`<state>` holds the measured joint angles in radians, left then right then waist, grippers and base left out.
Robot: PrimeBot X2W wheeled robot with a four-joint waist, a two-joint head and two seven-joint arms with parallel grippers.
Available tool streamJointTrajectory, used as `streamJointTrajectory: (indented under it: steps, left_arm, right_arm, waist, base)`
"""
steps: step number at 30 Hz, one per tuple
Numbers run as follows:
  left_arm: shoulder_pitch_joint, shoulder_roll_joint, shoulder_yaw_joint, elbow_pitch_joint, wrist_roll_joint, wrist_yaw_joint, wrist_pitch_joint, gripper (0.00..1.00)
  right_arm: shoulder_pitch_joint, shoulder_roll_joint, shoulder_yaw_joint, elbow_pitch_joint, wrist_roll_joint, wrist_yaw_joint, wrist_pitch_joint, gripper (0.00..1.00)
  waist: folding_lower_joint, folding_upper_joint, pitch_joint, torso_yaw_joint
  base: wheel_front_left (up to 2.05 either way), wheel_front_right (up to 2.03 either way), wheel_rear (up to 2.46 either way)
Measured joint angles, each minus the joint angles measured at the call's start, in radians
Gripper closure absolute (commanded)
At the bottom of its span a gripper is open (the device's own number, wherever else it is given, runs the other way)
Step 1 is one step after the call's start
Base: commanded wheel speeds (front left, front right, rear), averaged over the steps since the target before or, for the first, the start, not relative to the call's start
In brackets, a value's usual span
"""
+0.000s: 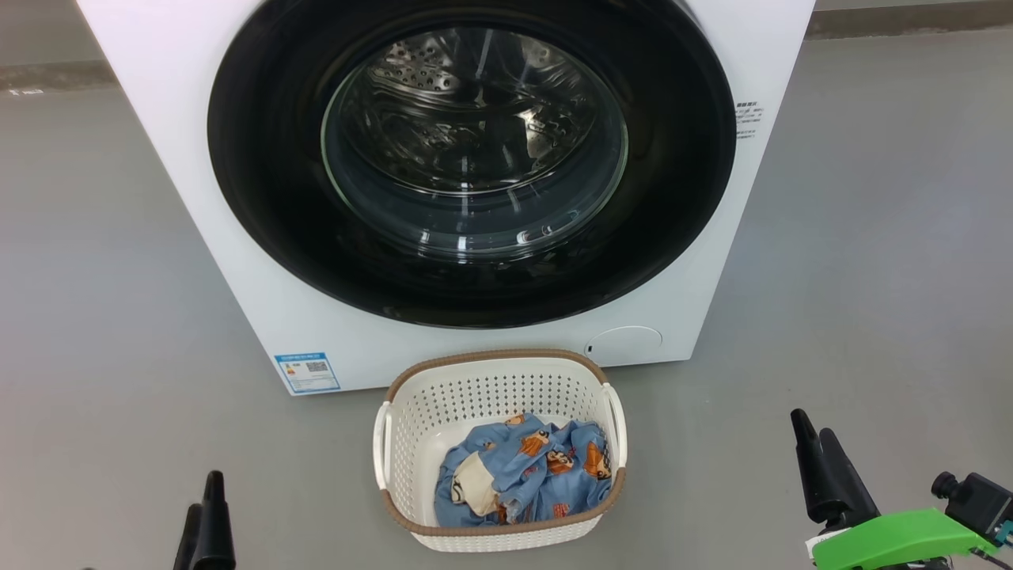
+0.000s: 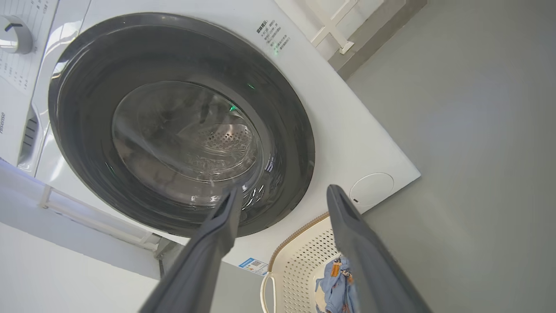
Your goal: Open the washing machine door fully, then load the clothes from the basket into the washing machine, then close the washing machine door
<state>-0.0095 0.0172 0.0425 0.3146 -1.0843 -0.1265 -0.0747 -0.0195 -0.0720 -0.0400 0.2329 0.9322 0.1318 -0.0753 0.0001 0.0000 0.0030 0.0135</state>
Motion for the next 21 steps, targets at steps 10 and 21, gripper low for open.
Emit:
streamJointTrajectory:
  steps: [10,21]
  left_arm:
    - [-0.001,0.012,-0.007,-0.001,0.176,0.000,-0.027,0.00]
    - [-0.001,0.027,-0.011,0.000,0.362,0.000,-0.060,0.00]
  right_arm:
    - [-0.001,-0.026,0.035,-0.010,-0.143,0.000,-0.030,0.00]
    - [-0.003,-0.055,0.069,-0.011,-0.280,0.000,-0.060,0.00]
  waist:
    - [0.0000,0.0000,0.003,0.000]
    - [0.0000,0.0000,0.004,-0.001]
  base:
    - [0.00,0.00,0.00]
    - [0.00,0.00,0.00]
